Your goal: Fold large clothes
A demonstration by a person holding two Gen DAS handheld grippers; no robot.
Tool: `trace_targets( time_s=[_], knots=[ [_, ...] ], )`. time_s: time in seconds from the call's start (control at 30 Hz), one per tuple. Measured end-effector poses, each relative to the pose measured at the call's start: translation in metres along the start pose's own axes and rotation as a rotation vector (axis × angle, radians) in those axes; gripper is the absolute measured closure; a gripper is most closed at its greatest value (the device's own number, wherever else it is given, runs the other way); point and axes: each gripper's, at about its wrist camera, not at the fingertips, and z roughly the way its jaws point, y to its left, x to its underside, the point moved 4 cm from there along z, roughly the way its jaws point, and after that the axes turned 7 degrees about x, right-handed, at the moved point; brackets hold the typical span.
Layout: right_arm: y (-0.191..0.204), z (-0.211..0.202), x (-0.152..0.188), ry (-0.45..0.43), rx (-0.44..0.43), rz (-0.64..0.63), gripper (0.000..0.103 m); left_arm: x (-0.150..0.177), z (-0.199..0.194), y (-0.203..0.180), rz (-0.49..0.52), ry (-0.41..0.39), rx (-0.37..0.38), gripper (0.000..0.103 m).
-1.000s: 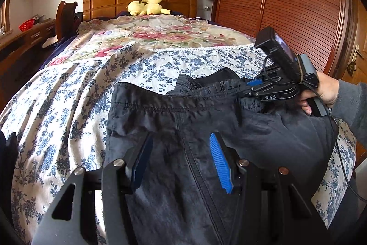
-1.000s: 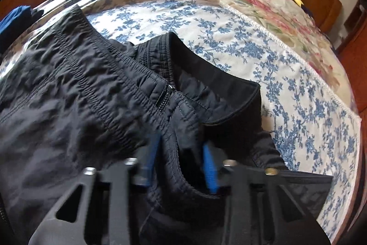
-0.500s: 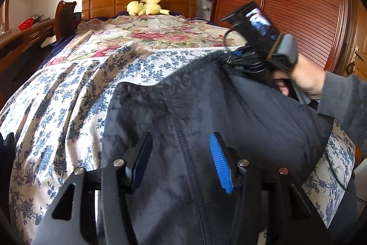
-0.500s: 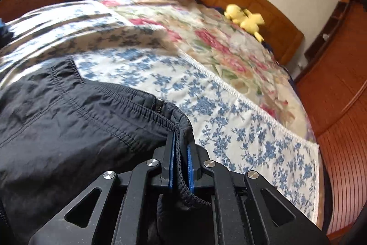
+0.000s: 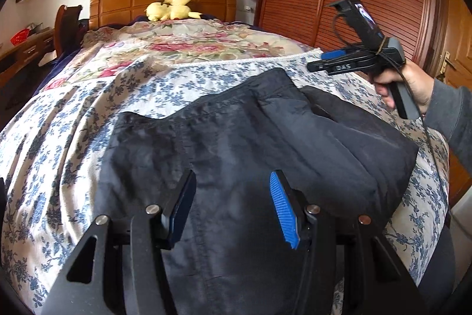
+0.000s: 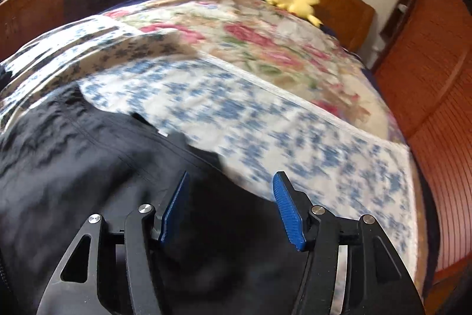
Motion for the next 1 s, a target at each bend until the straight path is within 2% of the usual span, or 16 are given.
trace_targets(
  time_s=[0.17, 0.27, 0.4, 0.53, 0.57, 0.67, 0.7, 0.8, 0.87, 0.9, 1.0],
  knots=[
    [-0.056, 0.007, 0.043, 0.077, 0.071, 0.08, 0.043, 0.0, 0.008, -0.015, 0.021, 0.011, 0.014, 0.052],
    [-0.078, 0.024, 0.067, 0.146, 0.08, 0.142, 0.043, 0.0, 0.012, -0.02, 0.027, 0.015, 0.018, 0.052],
    [-0.088, 0.046, 0.089, 0.196, 0.044, 0.223, 0.043, 0.001, 0.016, -0.024, 0.032, 0.021, 0.019, 0.052],
    [-0.086, 0.061, 0.094, 0.221, -0.011, 0.281, 0.044, 0.0, 0.022, -0.025, 0.031, 0.03, 0.021, 0.052],
    [-0.084, 0.064, 0.094, 0.227, -0.028, 0.29, 0.046, 0.0, 0.023, -0.024, 0.03, 0.031, 0.022, 0.052],
    [-0.075, 0.07, 0.093, 0.236, -0.114, 0.3, 0.086, -0.002, 0.024, -0.024, 0.025, 0.032, 0.027, 0.052],
    [-0.071, 0.068, 0.091, 0.223, -0.115, 0.276, 0.091, -0.002, 0.024, -0.024, 0.025, 0.03, 0.028, 0.052],
    [-0.07, 0.053, 0.084, 0.155, -0.083, 0.231, 0.095, -0.003, 0.023, -0.023, 0.024, 0.026, 0.031, 0.052],
    [-0.085, 0.036, 0.078, 0.084, 0.004, 0.265, 0.096, -0.003, 0.023, -0.023, 0.022, 0.024, 0.032, 0.052],
    [-0.098, 0.031, 0.078, 0.076, 0.085, 0.298, 0.096, -0.004, 0.023, -0.023, 0.022, 0.024, 0.031, 0.052],
    [-0.11, 0.036, 0.082, 0.145, 0.114, 0.336, 0.095, -0.004, 0.022, -0.024, 0.024, 0.022, 0.029, 0.052]
  ],
)
